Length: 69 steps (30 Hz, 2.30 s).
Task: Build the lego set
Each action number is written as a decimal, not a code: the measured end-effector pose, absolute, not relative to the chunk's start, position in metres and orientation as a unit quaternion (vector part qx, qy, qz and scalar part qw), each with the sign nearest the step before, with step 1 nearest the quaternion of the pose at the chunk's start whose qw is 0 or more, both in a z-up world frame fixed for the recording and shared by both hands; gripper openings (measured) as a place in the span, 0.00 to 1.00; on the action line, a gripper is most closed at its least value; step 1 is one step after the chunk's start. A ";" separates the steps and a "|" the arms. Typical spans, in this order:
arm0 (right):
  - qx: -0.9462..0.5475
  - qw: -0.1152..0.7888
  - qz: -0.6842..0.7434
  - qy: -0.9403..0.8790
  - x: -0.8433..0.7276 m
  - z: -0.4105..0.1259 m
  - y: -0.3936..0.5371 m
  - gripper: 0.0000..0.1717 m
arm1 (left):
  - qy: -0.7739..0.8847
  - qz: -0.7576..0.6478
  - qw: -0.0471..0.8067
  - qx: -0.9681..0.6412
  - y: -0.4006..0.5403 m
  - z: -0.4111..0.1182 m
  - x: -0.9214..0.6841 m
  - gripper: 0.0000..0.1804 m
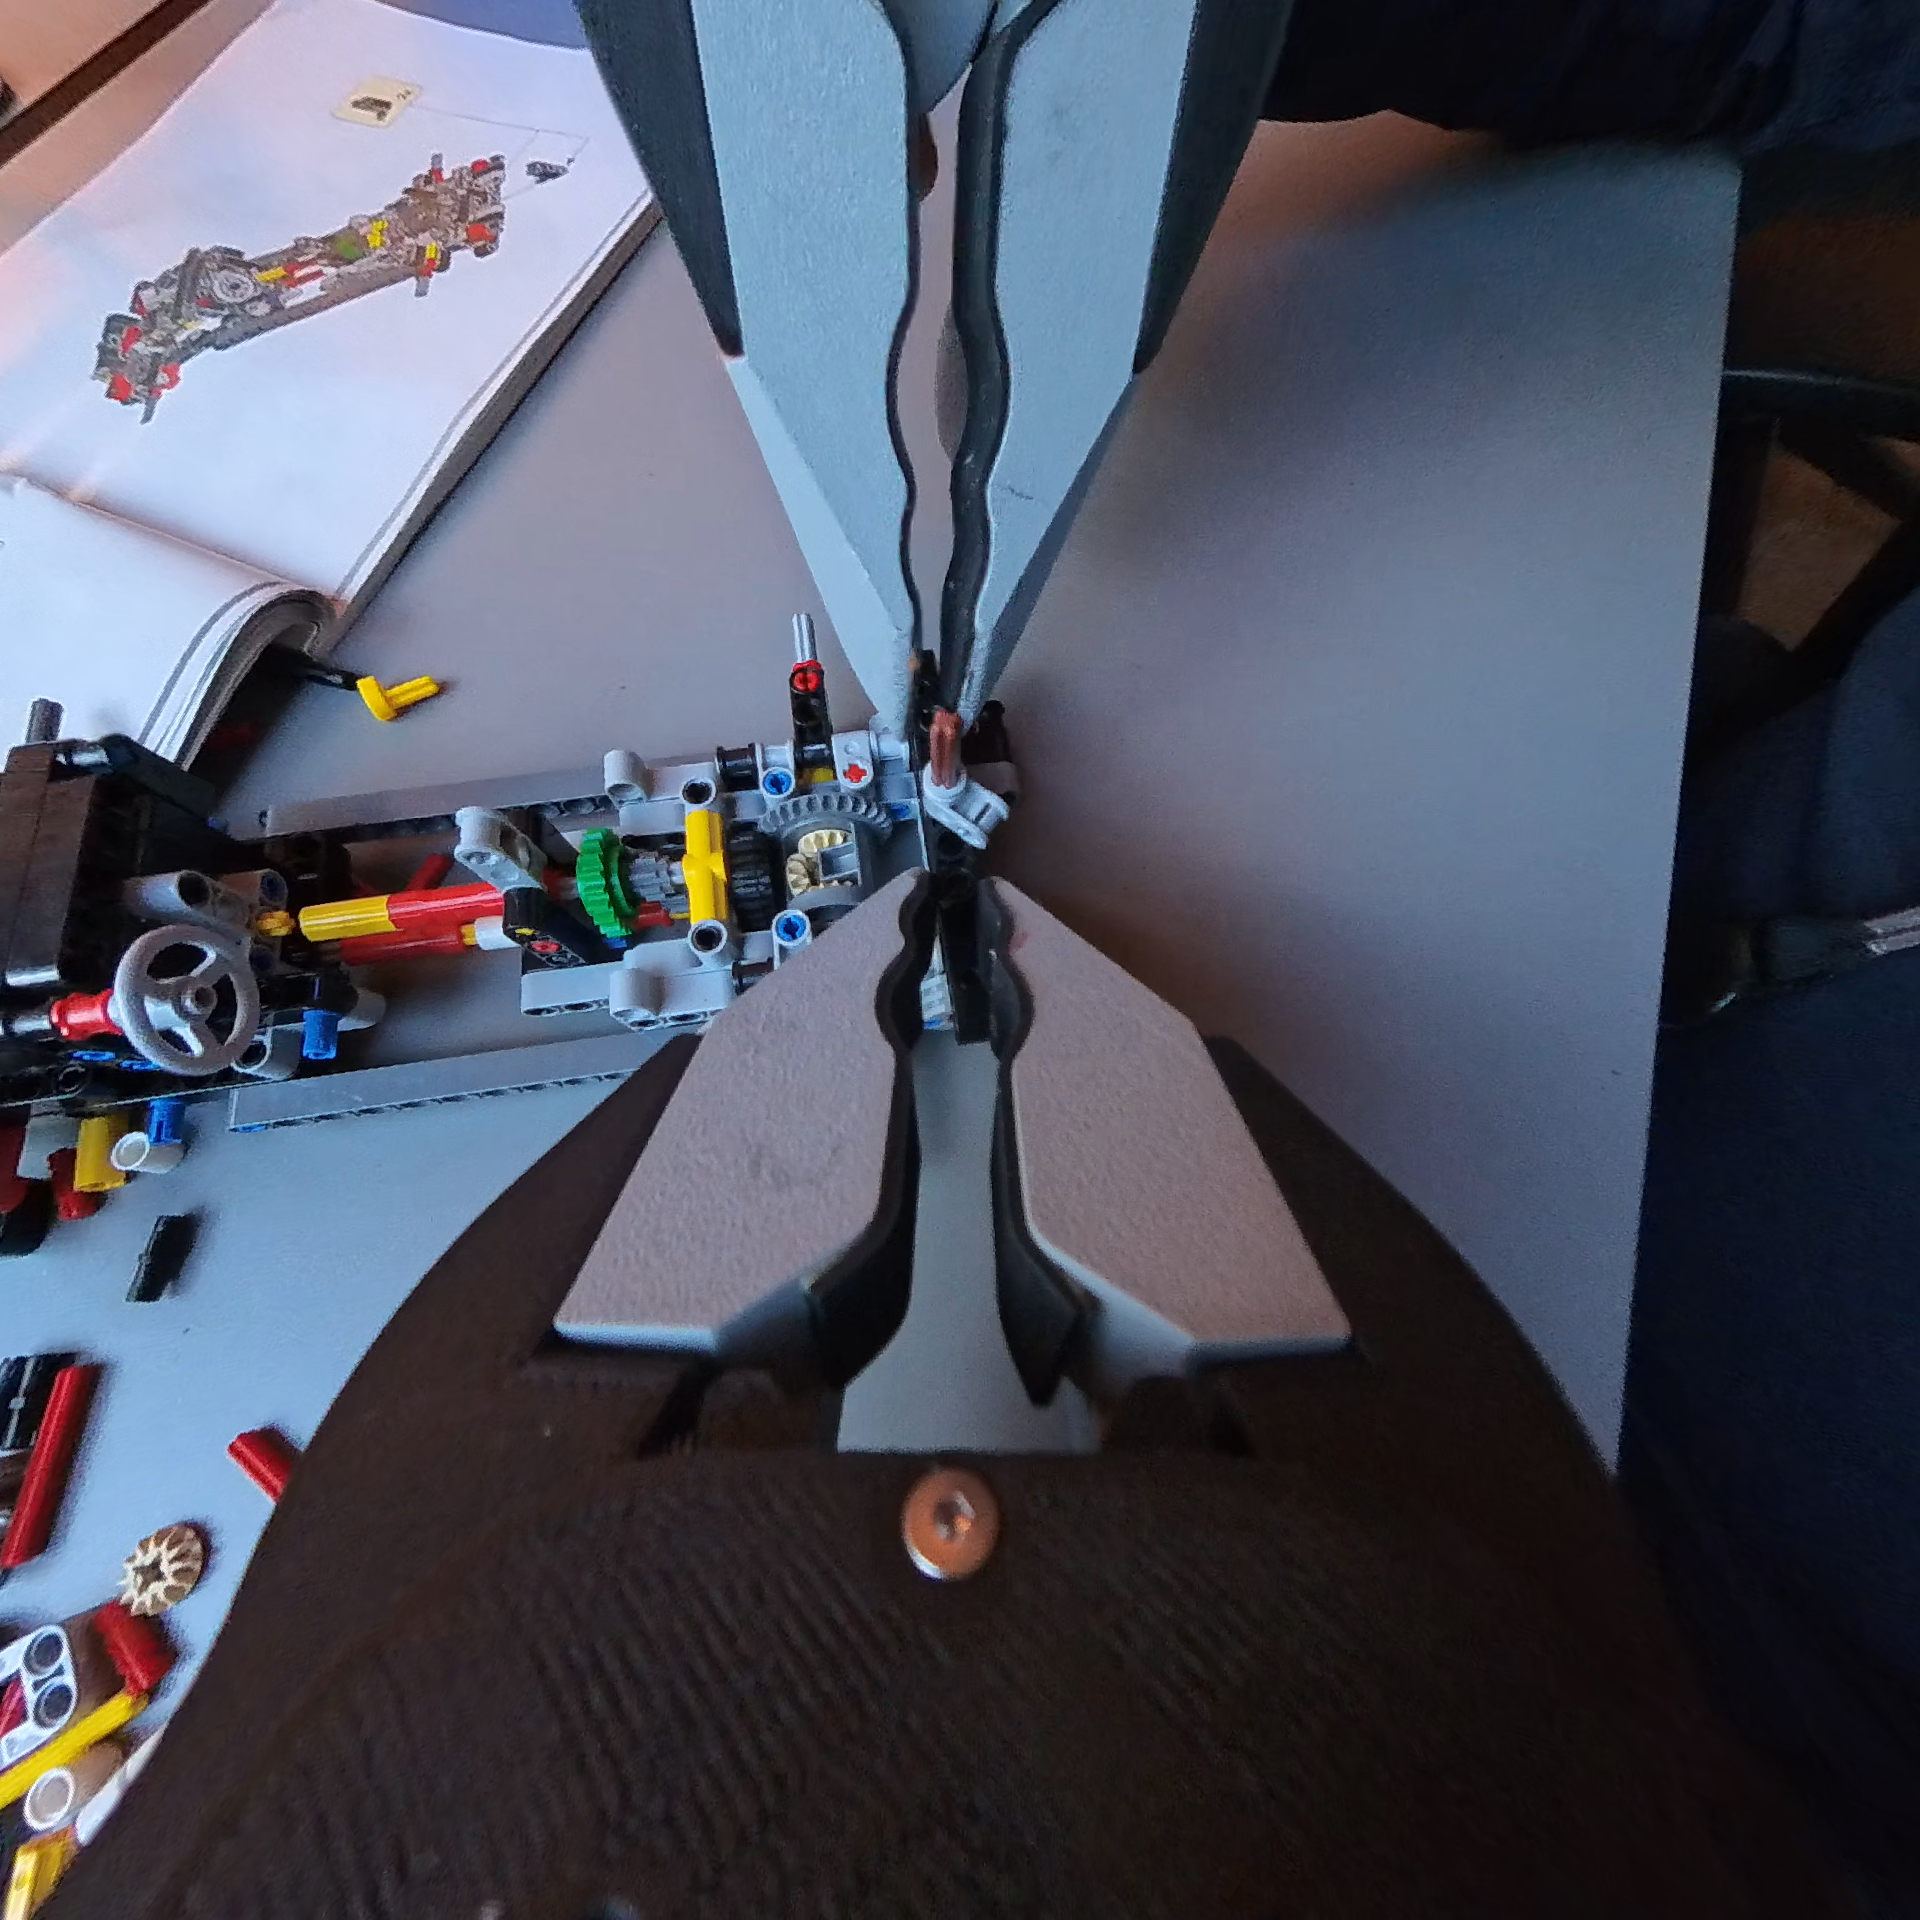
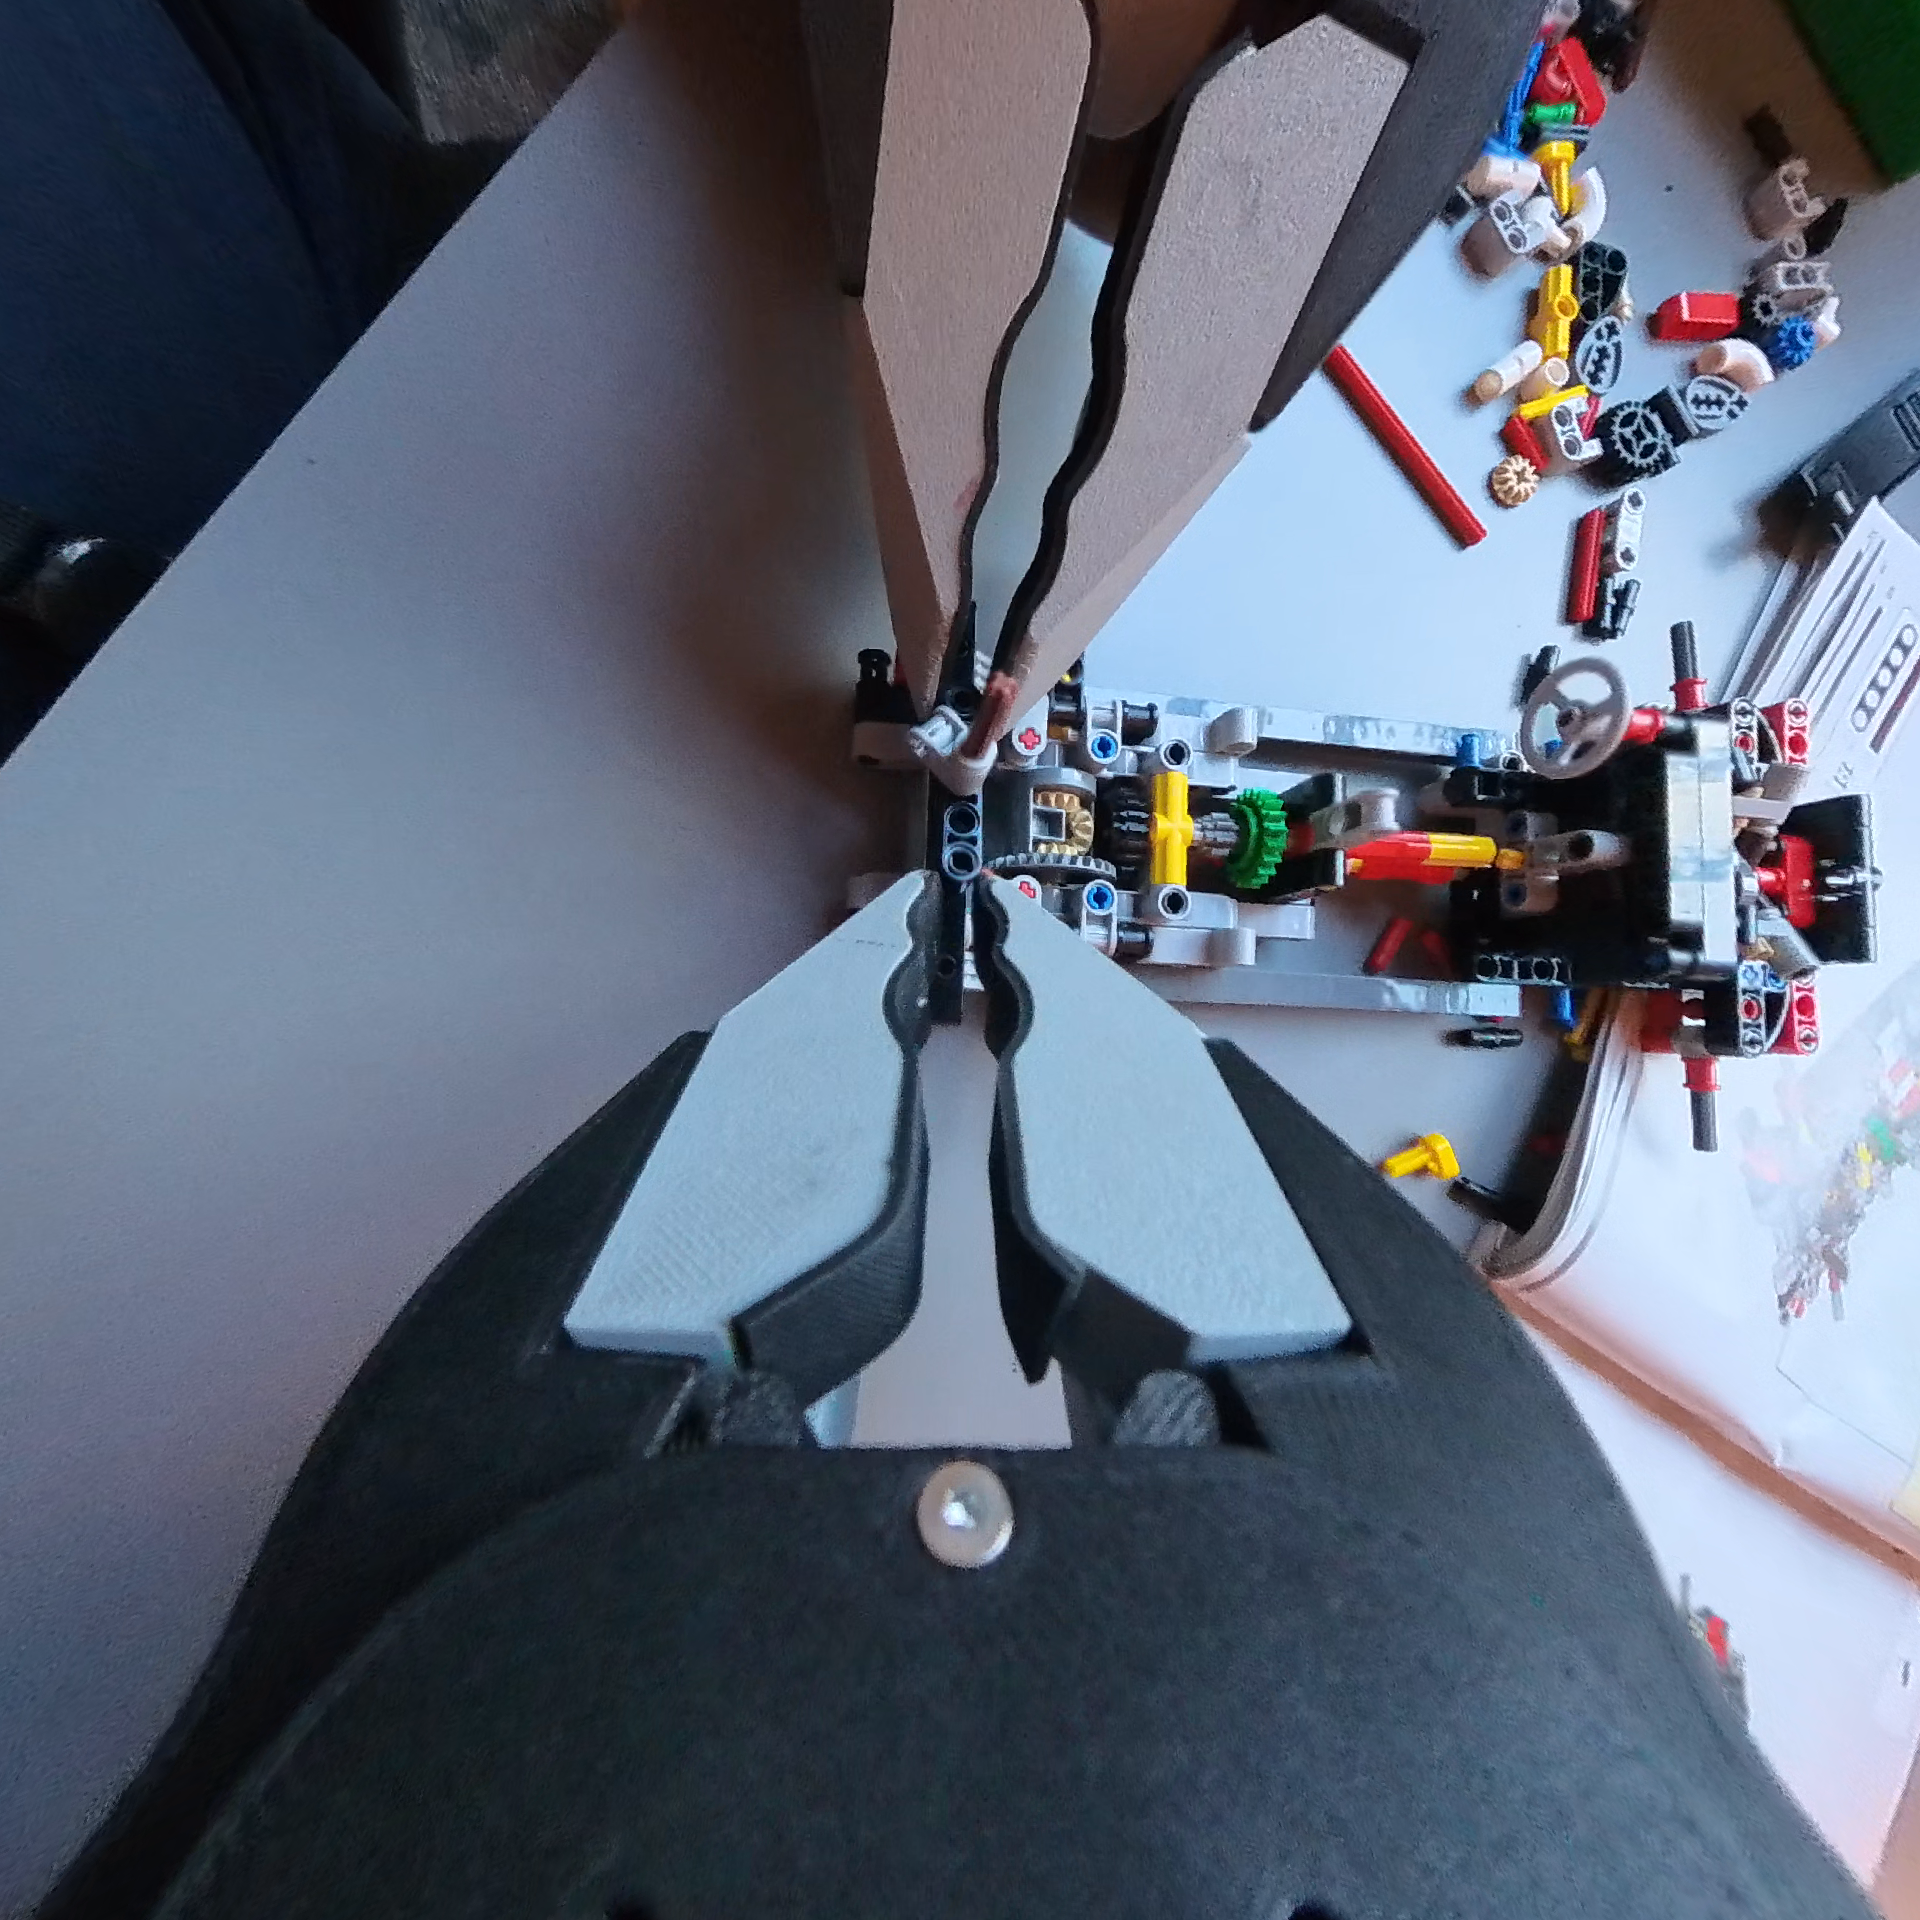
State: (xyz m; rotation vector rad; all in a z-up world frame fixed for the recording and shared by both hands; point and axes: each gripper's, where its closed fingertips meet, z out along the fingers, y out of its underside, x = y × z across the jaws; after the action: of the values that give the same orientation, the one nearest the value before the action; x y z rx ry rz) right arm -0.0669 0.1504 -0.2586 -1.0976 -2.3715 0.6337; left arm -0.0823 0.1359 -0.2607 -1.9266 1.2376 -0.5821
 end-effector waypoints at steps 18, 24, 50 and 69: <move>-0.428 0.212 0.295 -0.828 -0.069 -0.259 0.157 0.00 | 0.494 -0.157 0.377 -0.767 0.147 -0.267 -0.080 0.08; -0.422 0.243 0.268 -0.832 -0.077 -0.270 0.158 0.13 | 0.476 -0.169 0.371 -0.779 0.147 -0.262 -0.086 0.11; -0.429 0.257 0.358 -0.788 -0.093 -0.268 0.145 0.04 | 0.509 -0.102 0.296 -0.802 0.149 -0.258 -0.088 0.04; -0.436 0.257 0.387 -0.771 -0.097 -0.270 0.142 0.04 | 0.613 0.065 0.229 -0.753 0.144 -0.263 -0.096 0.03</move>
State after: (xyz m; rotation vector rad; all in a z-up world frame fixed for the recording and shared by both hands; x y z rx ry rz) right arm -0.0972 0.1423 -0.2703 -1.1838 -2.0912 1.0496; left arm -0.0963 0.1442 -0.2632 -2.0725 1.6879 0.1780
